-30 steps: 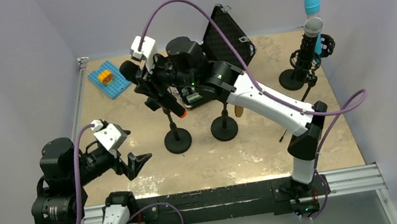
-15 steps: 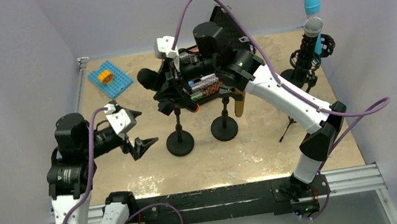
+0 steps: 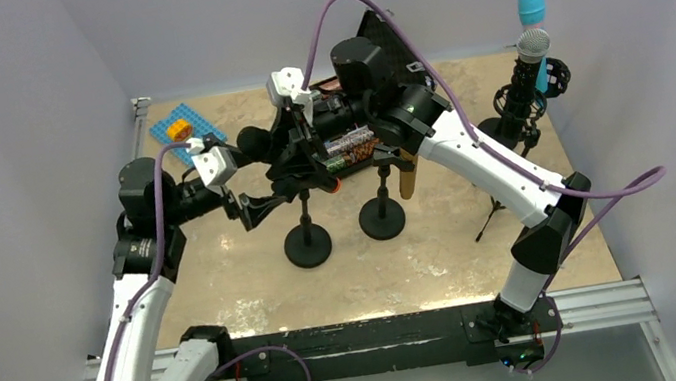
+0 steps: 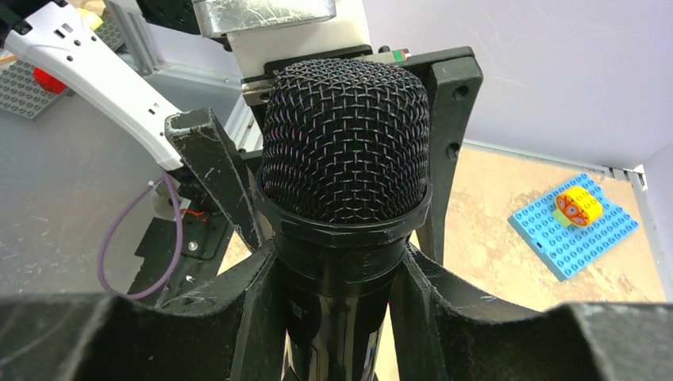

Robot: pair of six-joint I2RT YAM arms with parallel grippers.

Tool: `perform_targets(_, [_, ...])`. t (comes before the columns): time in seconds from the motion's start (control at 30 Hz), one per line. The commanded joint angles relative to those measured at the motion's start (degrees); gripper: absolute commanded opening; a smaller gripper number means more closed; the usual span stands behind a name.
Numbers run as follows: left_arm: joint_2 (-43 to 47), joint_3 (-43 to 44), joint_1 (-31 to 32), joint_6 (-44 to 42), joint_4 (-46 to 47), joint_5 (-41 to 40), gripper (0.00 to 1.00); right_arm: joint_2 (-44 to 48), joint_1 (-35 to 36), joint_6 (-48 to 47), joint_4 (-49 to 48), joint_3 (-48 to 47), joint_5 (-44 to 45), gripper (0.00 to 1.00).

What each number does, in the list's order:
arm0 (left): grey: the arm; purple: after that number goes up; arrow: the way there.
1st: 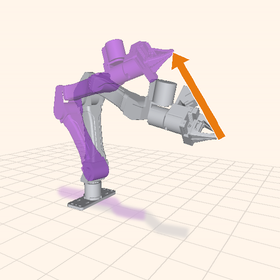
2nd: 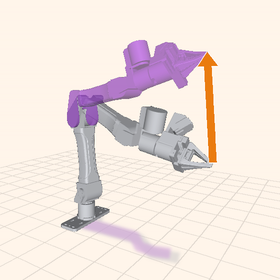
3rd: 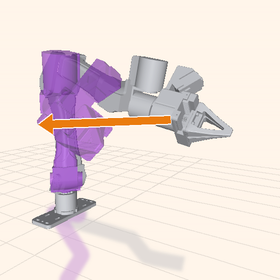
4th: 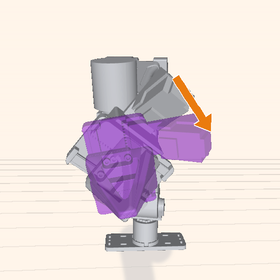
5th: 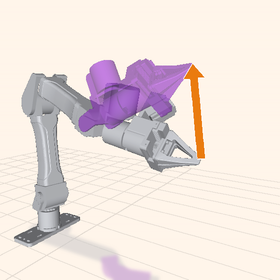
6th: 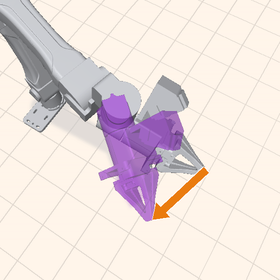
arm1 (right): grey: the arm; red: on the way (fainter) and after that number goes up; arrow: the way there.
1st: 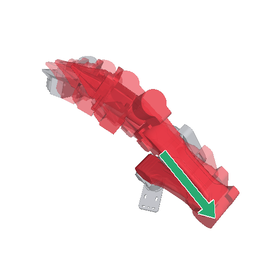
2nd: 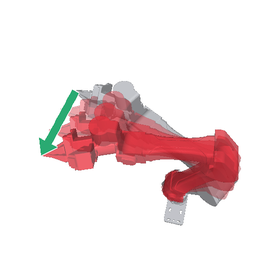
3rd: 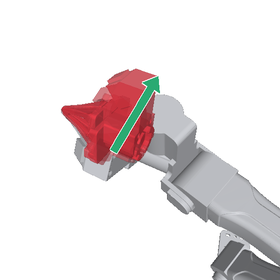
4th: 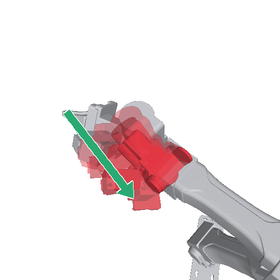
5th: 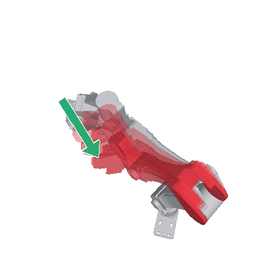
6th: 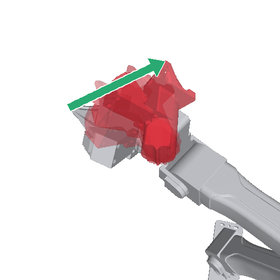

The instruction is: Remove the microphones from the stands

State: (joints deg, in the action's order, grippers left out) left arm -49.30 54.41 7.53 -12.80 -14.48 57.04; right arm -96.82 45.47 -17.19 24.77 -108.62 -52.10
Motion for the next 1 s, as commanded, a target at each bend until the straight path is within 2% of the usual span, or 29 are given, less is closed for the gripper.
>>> perform_targets(0.0, [-1.70,-0.96,2.14,2.61,8.96,3.77,0.97,3.07,-0.12,-2.03,-5.65,-0.72,-1.51,0.06])
perform_targets(0.53, [-5.08,-1.60,4.16,-5.57,3.06,6.08,0.85,3.71,-0.06,-1.44,-5.64,-0.19,-1.18,0.05])
perform_targets(0.9, [-5.63,-2.22,4.25,-5.09,3.22,5.72,0.71,3.06,-0.23,-1.04,-5.88,-0.63,-1.65,0.05])
perform_targets(0.97, [-5.93,-2.17,4.25,-4.57,3.73,5.51,0.63,3.04,-0.32,-1.00,-5.94,-0.70,-1.74,0.05])
